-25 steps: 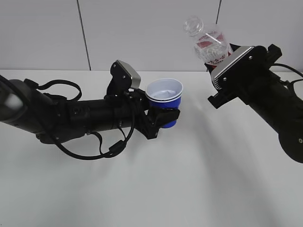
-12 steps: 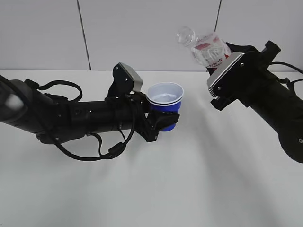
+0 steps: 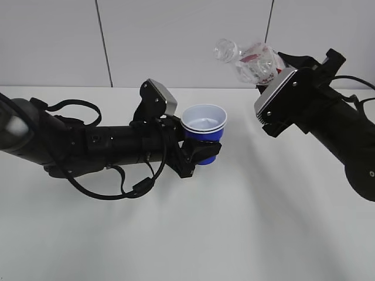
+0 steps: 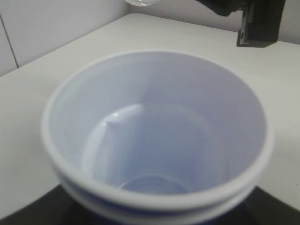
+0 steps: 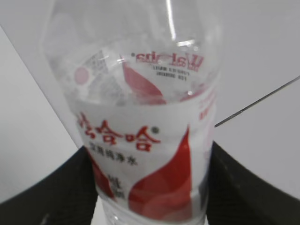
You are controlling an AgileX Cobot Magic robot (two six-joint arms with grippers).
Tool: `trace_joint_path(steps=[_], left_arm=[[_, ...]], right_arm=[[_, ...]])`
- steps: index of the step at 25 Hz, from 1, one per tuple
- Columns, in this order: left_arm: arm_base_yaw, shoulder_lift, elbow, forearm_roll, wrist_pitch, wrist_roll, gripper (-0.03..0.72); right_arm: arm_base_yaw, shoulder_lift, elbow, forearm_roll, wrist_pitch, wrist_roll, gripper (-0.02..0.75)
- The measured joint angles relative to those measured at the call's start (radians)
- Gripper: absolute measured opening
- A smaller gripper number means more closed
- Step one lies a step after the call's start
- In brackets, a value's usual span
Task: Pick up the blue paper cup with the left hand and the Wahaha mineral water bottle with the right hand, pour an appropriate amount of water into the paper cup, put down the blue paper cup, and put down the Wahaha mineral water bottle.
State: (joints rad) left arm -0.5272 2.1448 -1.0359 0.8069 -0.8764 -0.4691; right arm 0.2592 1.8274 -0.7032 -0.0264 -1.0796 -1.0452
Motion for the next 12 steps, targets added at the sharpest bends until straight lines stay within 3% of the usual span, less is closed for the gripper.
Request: trace_joint_path(steps=[12], left_arm=[[0.03,0.0,0.0,0.002,0.003,-0.002,0.438]], right_arm=[[0.0,0.0,-0.011,0.0,0.0,-0.068,0.452]])
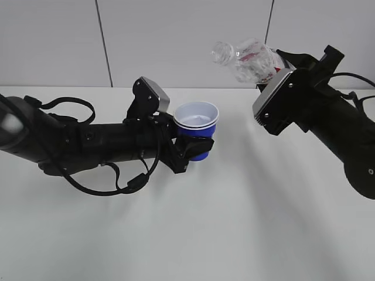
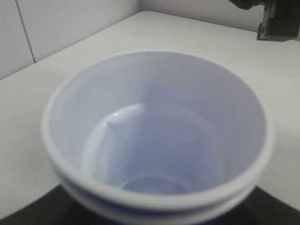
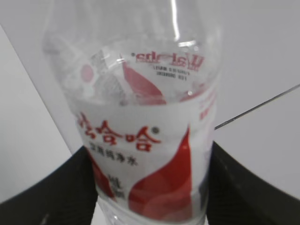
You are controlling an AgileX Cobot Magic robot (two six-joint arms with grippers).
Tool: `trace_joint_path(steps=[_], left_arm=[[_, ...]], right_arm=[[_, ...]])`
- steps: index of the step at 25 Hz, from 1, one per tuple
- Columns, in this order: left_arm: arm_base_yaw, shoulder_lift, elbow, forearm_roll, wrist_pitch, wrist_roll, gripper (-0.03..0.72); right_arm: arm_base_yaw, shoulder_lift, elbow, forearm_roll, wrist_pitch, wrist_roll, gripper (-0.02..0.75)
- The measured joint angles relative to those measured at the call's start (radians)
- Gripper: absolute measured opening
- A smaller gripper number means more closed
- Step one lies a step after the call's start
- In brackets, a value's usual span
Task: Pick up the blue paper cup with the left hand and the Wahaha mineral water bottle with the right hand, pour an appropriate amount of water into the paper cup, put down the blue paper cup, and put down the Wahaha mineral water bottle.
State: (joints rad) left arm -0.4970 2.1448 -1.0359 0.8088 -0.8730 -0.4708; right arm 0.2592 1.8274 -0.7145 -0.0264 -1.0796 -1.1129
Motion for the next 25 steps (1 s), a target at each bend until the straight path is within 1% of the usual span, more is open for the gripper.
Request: trace_joint_path(steps=[6,14,25], left_arm=[[0.0,0.0,0.009,0.002,-0.042,0.0,0.437],[0.0,-0.007,0.028,0.047,-0.068,0.0,0.437],[0.0,-0.013,0.034,0.049,-0.072,0.0,0.437]], right_arm=[[0.0,0.0,-0.009,0.0,0.0,-0.042,0.452],[0.0,0.014,-0.009,0.0,0.009,-0.094,0.452],[0.0,0.014,-0.009,-0.002,0.009,-0.154,0.452]])
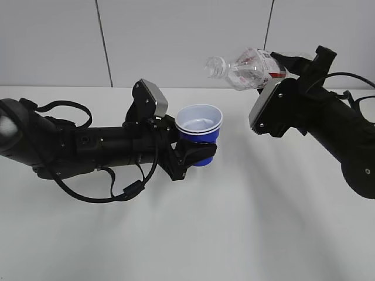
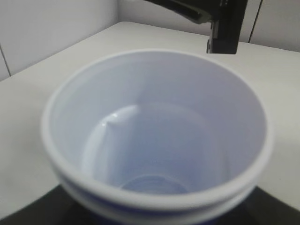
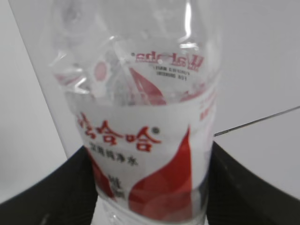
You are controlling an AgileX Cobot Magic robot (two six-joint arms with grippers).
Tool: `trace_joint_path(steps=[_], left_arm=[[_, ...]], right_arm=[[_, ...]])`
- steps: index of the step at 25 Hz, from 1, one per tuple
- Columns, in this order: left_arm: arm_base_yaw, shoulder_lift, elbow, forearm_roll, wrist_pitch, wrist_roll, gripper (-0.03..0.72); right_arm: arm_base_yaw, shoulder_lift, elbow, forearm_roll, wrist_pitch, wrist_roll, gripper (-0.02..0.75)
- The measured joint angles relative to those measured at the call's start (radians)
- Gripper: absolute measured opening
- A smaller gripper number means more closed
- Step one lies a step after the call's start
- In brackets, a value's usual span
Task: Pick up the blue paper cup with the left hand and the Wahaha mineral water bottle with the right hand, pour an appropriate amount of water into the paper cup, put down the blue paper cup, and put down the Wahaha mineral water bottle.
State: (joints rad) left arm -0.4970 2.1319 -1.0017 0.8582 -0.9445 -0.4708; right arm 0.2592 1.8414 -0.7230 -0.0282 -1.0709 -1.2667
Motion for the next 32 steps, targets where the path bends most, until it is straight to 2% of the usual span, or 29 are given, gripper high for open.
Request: trace_joint_path(steps=[32], left_arm=[[0.0,0.0,0.004,0.02,-0.022,0.0,0.429]], right_arm=[[0.0,0.0,0.0,-0.021,0.001,-0.147,0.452]])
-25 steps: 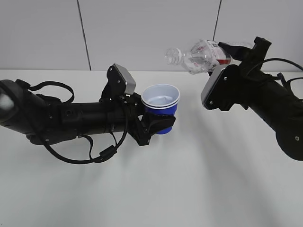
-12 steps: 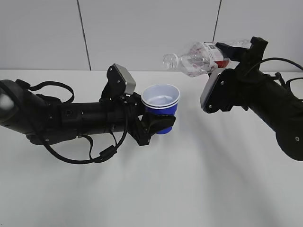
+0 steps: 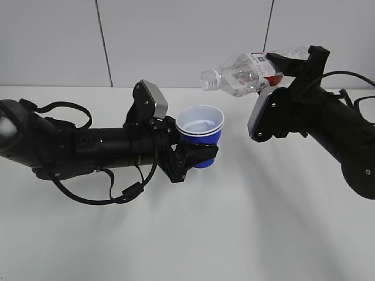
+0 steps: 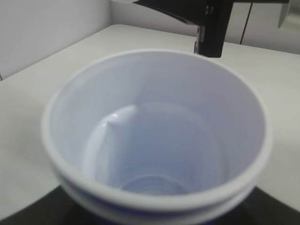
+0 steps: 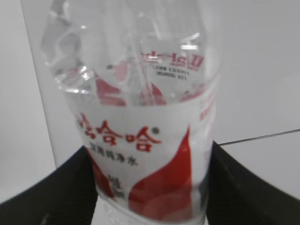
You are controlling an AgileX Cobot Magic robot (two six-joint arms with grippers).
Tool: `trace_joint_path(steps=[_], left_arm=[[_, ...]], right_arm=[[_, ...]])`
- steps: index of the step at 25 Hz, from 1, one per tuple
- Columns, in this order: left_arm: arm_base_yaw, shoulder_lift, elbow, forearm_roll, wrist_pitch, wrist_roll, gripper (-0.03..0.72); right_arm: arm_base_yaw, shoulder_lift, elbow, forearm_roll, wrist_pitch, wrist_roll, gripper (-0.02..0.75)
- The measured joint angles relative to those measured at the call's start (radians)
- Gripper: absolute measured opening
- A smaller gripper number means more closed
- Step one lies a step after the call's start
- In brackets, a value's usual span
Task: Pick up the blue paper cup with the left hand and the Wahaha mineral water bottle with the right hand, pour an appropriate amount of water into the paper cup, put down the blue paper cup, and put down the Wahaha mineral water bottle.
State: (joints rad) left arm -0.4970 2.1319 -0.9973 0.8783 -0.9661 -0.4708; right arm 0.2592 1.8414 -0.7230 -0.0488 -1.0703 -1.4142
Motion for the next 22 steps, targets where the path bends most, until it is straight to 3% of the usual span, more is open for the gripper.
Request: trace_joint_path(steps=[22], left_arm=[[0.0,0.0,0.0,-0.01,0.0,0.0,0.428]], right_arm=[[0.0,0.0,0.0,-0.034,0.0,-0.057,0.452]])
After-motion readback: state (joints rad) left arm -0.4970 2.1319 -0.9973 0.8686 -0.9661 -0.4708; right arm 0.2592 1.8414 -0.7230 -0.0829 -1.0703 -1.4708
